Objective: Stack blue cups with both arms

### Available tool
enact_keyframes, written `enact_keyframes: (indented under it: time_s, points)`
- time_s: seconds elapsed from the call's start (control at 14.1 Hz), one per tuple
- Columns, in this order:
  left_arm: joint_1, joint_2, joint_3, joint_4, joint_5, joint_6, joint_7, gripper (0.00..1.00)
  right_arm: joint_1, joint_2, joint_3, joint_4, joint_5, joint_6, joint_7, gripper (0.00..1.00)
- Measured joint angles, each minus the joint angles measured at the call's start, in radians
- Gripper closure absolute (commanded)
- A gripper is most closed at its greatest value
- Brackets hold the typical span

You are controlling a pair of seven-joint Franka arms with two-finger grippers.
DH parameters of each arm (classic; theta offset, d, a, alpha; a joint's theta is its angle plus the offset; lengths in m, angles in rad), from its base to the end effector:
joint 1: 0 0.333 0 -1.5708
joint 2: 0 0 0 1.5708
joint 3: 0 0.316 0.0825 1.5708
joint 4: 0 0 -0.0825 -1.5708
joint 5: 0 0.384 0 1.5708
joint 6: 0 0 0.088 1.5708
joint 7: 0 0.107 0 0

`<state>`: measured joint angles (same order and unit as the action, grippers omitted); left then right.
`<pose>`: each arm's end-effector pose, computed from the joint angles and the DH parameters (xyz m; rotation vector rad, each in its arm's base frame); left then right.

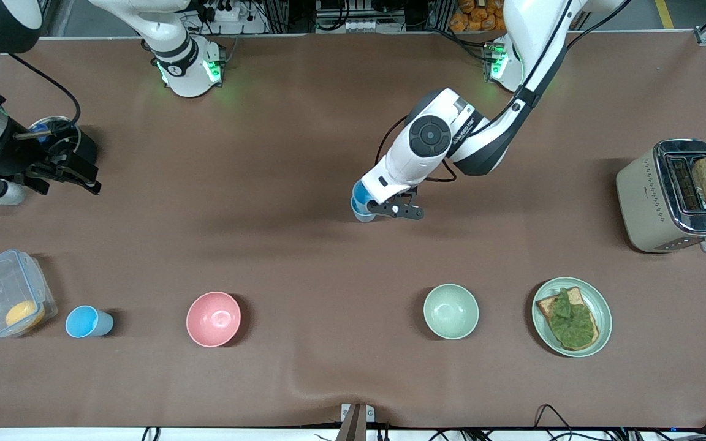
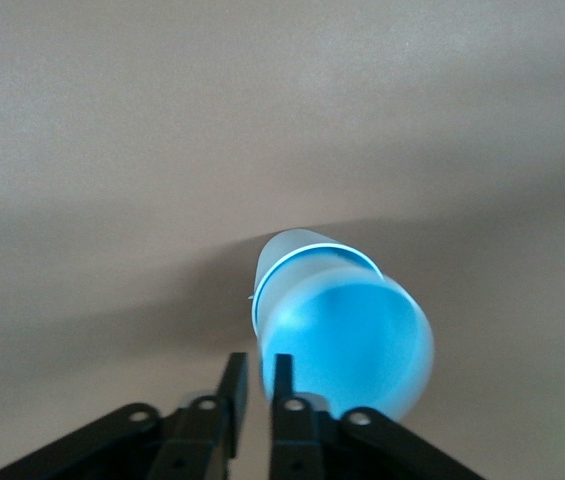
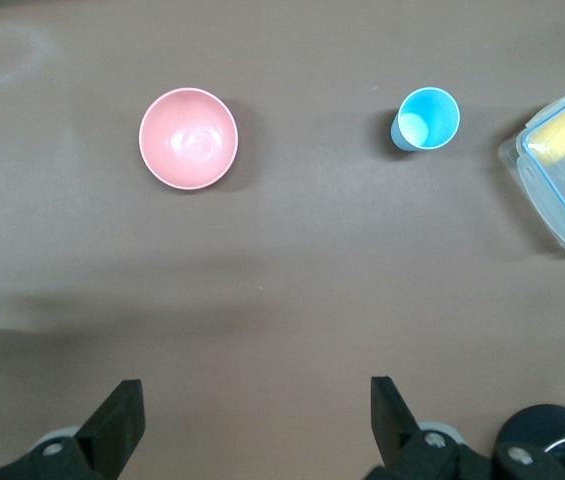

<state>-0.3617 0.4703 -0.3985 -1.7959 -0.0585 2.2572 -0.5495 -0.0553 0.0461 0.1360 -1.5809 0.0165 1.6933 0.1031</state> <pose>0.4864 -0.4352 0.3085 2.9394 -0.1951 -0.1715 0.5779 0.0465 0.6050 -3.1110 0.0377 -0.1002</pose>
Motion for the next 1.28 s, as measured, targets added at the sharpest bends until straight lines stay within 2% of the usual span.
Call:
enact_keyframes:
  time_s: [0.28,0.43,0.57,0.78,1.0,1.28]
  points:
    - [0.004,-0.045,0.007,0.008,0.000,0.005,0.000,0.00,0.009,0.001,0.001,-0.002,0.000,0.027,0.000,0.00]
    - [0.038,-0.091,0.016,0.010,0.002,0.004,0.015,0.00,0.009,0.001,0.001,-0.001,0.000,0.028,0.000,0.00]
    - [0.113,-0.158,0.020,-0.013,0.007,-0.005,0.106,0.00,0.009,0.002,0.001,-0.002,0.000,0.026,0.000,0.00]
    - [0.281,-0.282,0.025,-0.095,0.008,-0.034,0.340,0.00,0.009,0.004,-0.001,-0.004,0.000,0.025,0.000,0.00]
    - [0.421,-0.426,0.026,-0.149,0.008,-0.190,0.458,0.00,0.009,0.003,-0.001,0.006,0.000,0.026,0.000,0.00]
    - [0.484,-0.579,0.051,-0.129,0.008,-0.461,0.459,0.00,0.007,0.002,-0.010,0.017,-0.002,0.003,0.000,0.00]
